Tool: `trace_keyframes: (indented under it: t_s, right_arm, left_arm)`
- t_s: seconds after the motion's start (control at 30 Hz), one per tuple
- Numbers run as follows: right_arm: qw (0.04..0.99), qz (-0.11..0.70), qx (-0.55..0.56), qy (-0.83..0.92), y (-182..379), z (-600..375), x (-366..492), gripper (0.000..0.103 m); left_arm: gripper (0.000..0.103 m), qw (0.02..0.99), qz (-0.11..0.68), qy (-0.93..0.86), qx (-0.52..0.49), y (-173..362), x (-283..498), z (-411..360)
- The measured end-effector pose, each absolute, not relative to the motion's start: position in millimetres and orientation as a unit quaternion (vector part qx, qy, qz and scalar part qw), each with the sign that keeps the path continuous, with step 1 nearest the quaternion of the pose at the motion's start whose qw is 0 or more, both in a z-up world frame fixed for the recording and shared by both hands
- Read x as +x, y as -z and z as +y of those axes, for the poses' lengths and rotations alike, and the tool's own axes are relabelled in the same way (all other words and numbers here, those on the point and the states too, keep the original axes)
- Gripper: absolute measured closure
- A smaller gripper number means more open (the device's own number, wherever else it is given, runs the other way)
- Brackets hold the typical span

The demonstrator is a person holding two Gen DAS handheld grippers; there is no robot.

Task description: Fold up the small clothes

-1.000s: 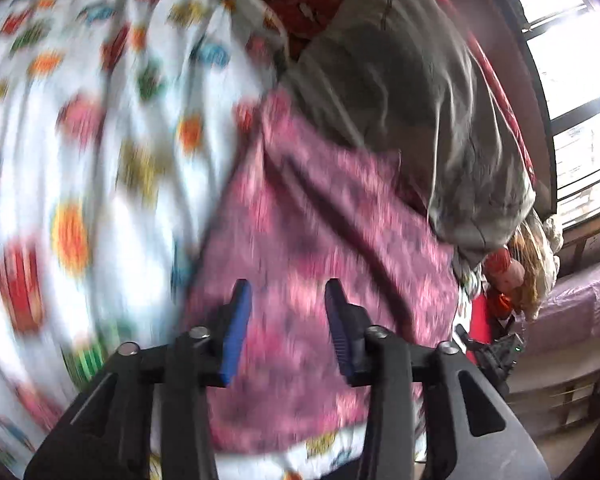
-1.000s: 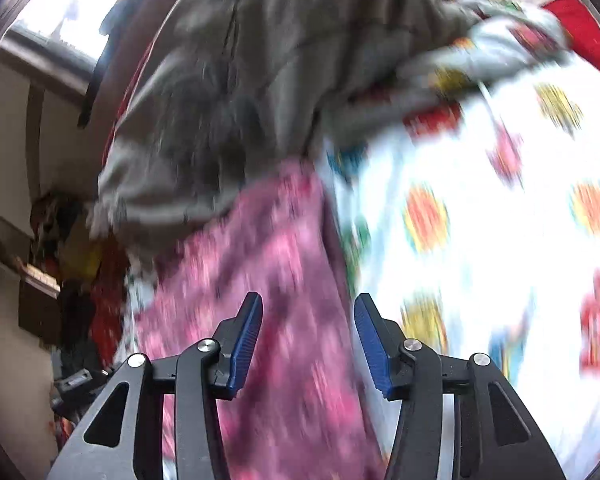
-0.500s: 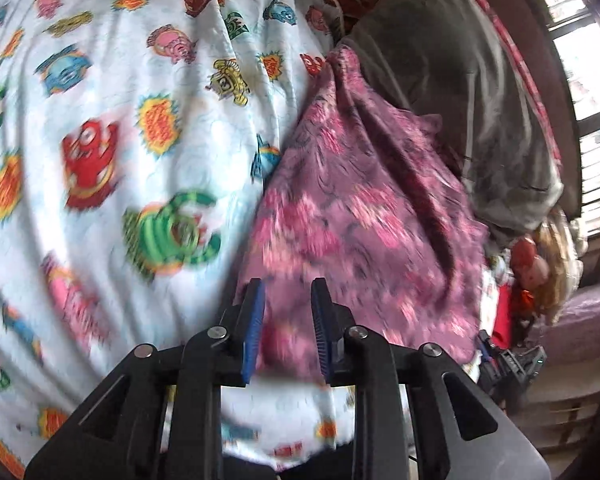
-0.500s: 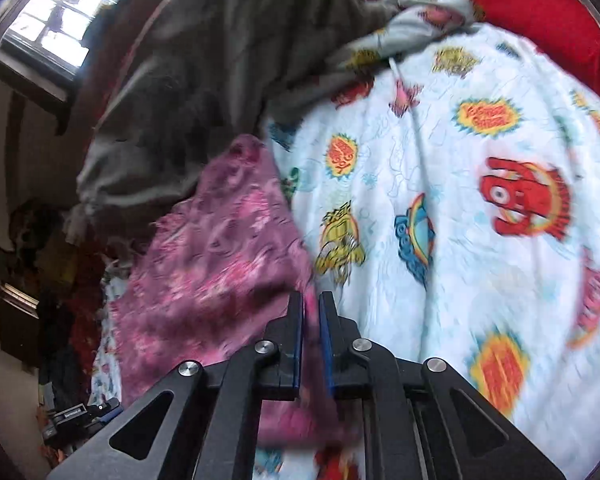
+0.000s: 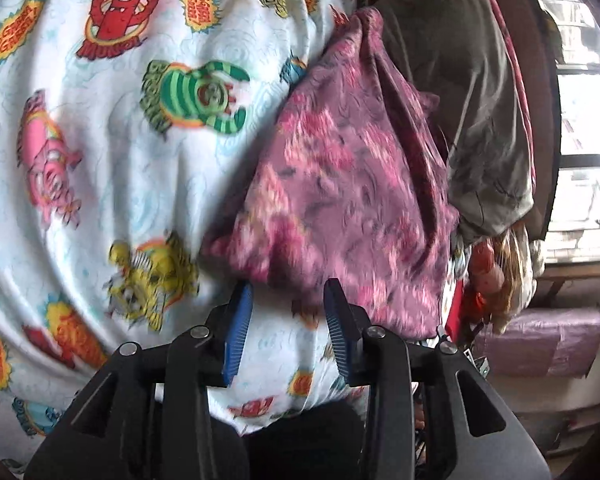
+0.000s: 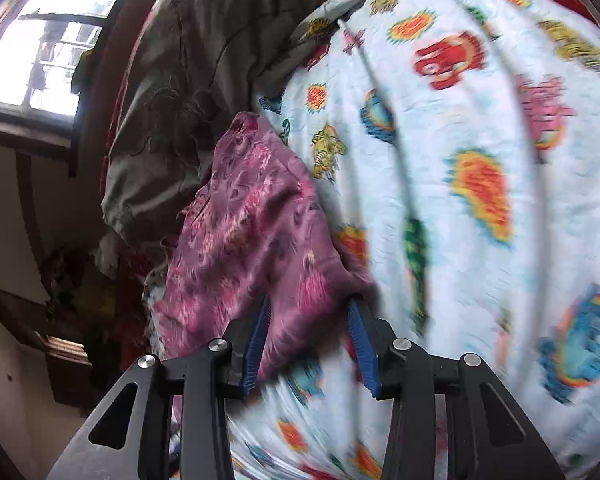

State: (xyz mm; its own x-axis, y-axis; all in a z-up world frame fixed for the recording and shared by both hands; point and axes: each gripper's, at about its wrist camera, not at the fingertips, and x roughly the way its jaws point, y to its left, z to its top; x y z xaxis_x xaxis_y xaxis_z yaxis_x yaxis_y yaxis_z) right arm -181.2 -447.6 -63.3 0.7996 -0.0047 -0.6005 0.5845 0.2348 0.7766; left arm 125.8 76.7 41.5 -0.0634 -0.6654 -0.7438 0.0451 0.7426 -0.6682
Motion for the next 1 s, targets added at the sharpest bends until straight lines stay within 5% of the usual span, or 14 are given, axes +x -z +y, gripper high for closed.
trace_keyframes:
  t_s: [0.03, 0.07, 0.1, 0.3, 0.47, 0.67, 0.73, 0.8, 1.0]
  right_arm:
    - [0.742, 0.247, 0.590, 0.201, 65.5, -450.3, -174.0, 0.066]
    - [0.737, 0.251, 0.595, 0.200, 67.9, -453.3, -166.9, 0.092]
    - [0.732, 0.257, 0.601, 0.191, 68.4, -456.2, -159.2, 0.098]
    - [0.802, 0.214, 0.531, 0.171, 18.6, -467.2, -176.9, 0.099]
    - [0.752, 0.318, 0.548, 0.184, 83.0, -473.7, -174.4, 0.099]
    - [0.796, 0.292, 0.490, 0.201, 33.0, -480.8, -178.4, 0.079]
    - [0.821, 0.260, 0.456, 0.224, 5.5, -491.5, -169.3, 0.070]
    - [0.839, 0.233, 0.436, 0.229, -12.9, -503.1, -153.1, 0.060]
    - [0.843, 0.295, 0.404, 0.198, -6.4, -538.7, -54.3, 0.052]
  left_arm:
    - [0.070, 0.646, 0.674, 0.268, -0.239, -41.1, 129.5, 75.4]
    - [0.075, 0.645, 0.675, 0.260, -0.246, -40.8, 132.2, 75.6]
    - [0.089, 0.645, 0.675, 0.258, -0.250, -40.2, 134.0, 74.6]
    - [0.093, 0.650, 0.688, 0.245, -0.210, -27.8, 136.9, 70.8]
    - [0.093, 0.661, 0.678, 0.276, -0.164, -41.3, 125.4, 70.1]
    - [0.091, 0.717, 0.594, 0.351, -0.092, -108.6, 132.6, 64.0]
    - [0.079, 0.736, 0.572, 0.353, -0.082, -124.2, 154.7, 47.0]
    - [0.053, 0.749, 0.562, 0.341, -0.084, -127.8, 181.5, 32.1]
    - [0.051, 0.725, 0.605, 0.309, -0.114, -97.8, 269.4, -17.7]
